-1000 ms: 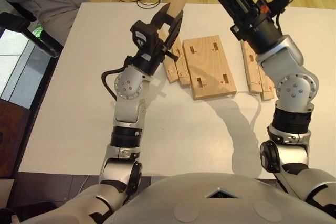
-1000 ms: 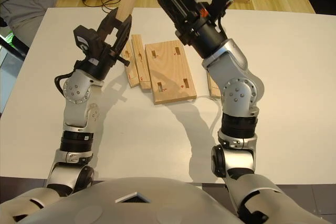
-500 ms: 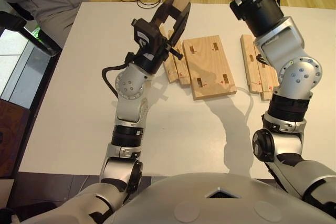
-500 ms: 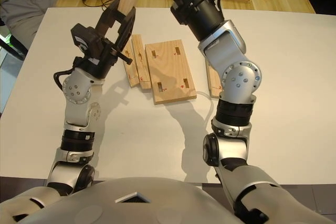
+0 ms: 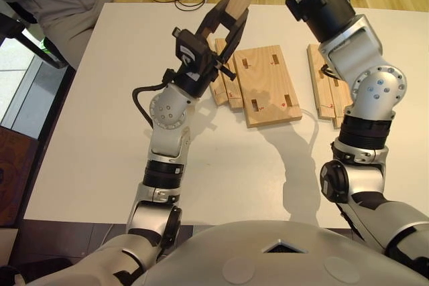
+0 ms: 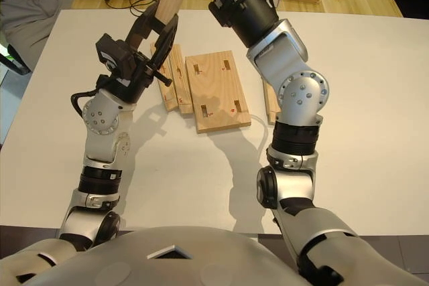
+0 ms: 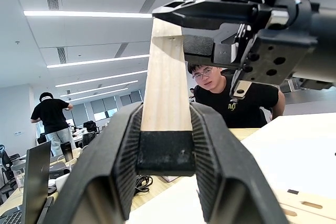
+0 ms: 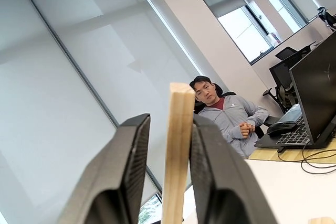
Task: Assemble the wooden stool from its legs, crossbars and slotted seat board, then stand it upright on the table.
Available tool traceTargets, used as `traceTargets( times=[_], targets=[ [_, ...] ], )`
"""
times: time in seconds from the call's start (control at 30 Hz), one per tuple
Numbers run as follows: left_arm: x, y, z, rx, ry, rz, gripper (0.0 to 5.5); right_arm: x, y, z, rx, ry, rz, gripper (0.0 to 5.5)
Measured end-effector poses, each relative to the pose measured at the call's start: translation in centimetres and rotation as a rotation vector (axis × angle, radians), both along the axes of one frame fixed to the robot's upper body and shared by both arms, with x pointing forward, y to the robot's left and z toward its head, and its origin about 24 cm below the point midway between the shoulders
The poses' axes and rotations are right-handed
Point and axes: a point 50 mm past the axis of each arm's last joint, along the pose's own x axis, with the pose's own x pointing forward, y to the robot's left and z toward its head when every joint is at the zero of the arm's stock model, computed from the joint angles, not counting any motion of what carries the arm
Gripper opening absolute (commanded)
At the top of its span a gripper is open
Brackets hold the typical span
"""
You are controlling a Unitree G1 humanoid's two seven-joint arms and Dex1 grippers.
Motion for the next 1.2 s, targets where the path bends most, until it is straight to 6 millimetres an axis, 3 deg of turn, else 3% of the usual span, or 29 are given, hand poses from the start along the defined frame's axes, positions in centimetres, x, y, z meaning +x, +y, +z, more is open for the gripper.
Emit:
traceTargets(
  times=[0.07, 0.37, 0.63, 0.8, 0.87, 0.97, 1.07, 1.13, 1.2],
  targets=[
    [-0.1, -0.1, 0.1, -0.001, -0.011, -0.005, 1.29, 0.0, 0.0, 0.0, 0.007, -0.002, 0.005, 0.39],
    [-0.1, -0.3, 0.8, 0.025, -0.077, 0.006, 1.29, -0.6, -0.3, 0.5, 0.047, -0.048, 0.021, 0.39],
    [0.8, 0.4, 0.9, 0.011, -0.086, 0.141, 2.63, -0.9, -1.0, 1.3, 0.161, -0.076, -0.038, 0.39],
    [1.6, 2.8, 0.7, -0.037, -0.065, 0.308, 3.14, -1.4, -2.7, 1.5, 0.163, -0.102, -0.178, 0.39],
    [1.9, 4.9, 0.6, -0.081, -0.025, 0.402, 3.14, -1.7, -4.1, 1.6, 0.051, -0.152, -0.344, 0.39],
    [1.9, 7.2, -0.2, -0.151, 0.060, 0.495, 3.14, -2.3, -6.9, -0.4, -0.181, -0.181, -0.628, 0.39],
    [2.0, 7.5, -0.6, -0.169, 0.110, 0.502, 3.14, -2.7, -8.9, -3.5, -0.436, -0.185, -0.816, 0.39],
    [1.8, 7.4, -1.1, -0.163, 0.141, 0.488, 3.14, -2.7, -10.3, -6.7, -0.621, -0.147, -0.877, 0.39],
    [1.8, 7.2, -1.2, -0.157, 0.154, 0.475, 3.14, -2.6, -10.9, -8.6, -0.686, -0.127, -0.891, 0.39]
  ],
)
